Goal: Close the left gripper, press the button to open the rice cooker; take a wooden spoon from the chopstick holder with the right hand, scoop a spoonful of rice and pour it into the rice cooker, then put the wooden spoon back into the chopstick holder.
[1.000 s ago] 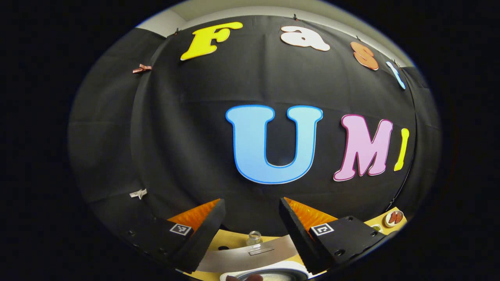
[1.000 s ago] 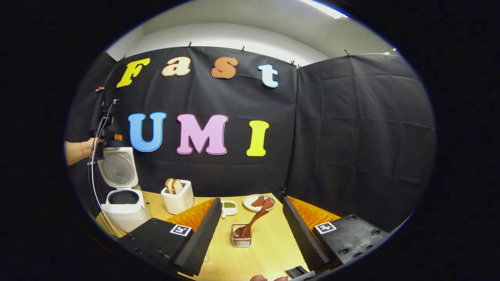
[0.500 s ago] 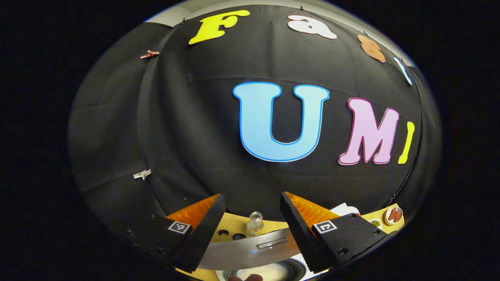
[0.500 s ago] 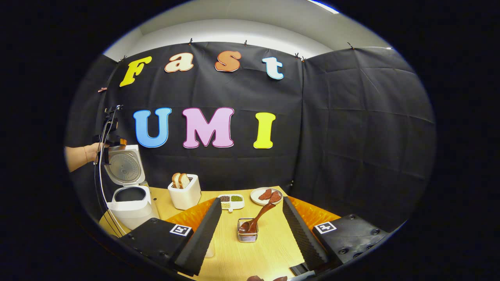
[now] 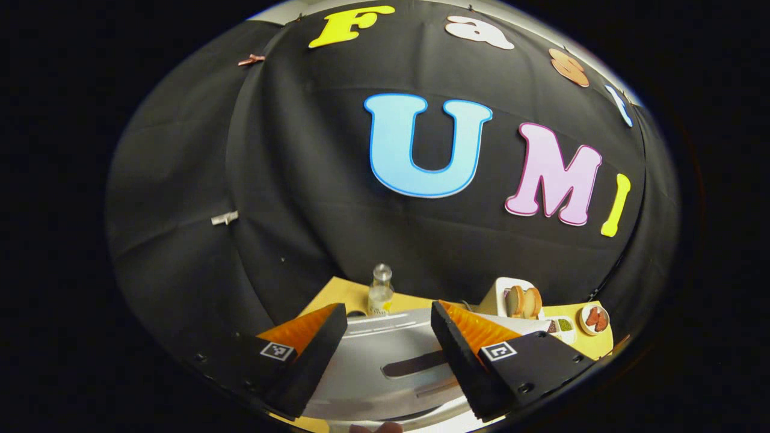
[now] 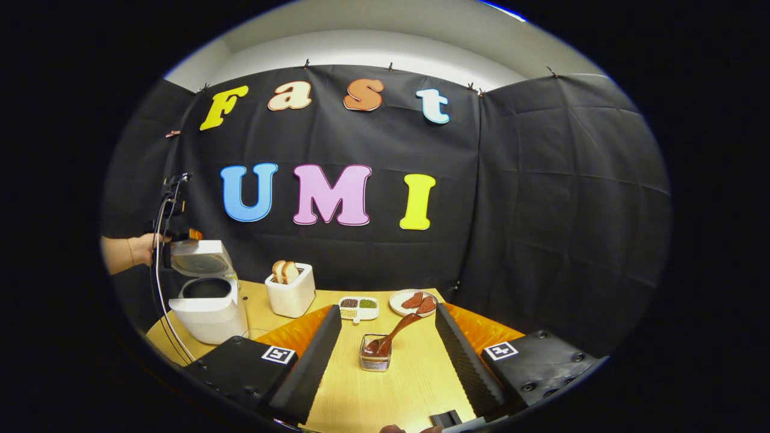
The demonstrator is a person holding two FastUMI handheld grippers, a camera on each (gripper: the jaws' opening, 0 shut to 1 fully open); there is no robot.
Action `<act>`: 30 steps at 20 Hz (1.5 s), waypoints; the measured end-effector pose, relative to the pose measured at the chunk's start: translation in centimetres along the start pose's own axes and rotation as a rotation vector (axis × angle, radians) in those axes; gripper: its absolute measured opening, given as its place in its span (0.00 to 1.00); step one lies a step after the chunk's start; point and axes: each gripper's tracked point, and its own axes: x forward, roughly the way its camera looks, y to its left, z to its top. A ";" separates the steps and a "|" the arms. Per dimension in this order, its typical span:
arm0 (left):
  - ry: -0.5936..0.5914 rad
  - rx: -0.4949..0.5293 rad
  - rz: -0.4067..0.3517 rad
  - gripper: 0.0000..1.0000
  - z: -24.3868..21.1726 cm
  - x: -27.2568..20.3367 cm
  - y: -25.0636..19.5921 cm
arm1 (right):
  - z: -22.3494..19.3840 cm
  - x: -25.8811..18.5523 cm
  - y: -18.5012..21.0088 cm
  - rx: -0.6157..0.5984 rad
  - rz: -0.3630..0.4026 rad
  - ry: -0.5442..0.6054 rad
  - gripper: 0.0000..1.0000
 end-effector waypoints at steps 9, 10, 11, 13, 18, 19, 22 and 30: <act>0.012 0.048 0.039 0.99 -7.6 -1.8 -1.1 | -0.6 0.3 -1.3 -0.059 0.030 0.029 0.98; 0.015 0.045 0.045 0.99 -8.0 -2.0 -1.2 | -0.5 0.3 -1.2 -0.061 0.031 0.026 0.98; 0.014 0.044 0.051 0.99 -8.3 -2.2 -1.3 | -0.5 0.2 -1.2 -0.061 0.032 0.024 0.97; 0.010 0.060 0.062 0.99 -9.1 -2.5 -1.5 | -0.4 0.2 -0.9 -0.047 0.038 0.023 0.96; 0.029 0.059 0.078 0.99 -11.1 -3.3 -2.1 | 0.1 0.1 -0.8 -0.037 0.039 0.017 0.96; 0.029 0.066 0.078 0.99 -11.4 -3.4 -2.3 | -0.1 0.1 -0.8 -0.037 0.039 0.019 0.96; 0.045 0.066 0.083 0.99 -12.4 -3.6 -2.6 | -0.8 -0.2 -0.8 -0.037 0.041 0.036 0.96; 0.067 0.099 0.109 0.99 -14.5 -3.4 -2.9 | -1.2 -0.7 -1.2 -0.034 0.045 0.044 0.96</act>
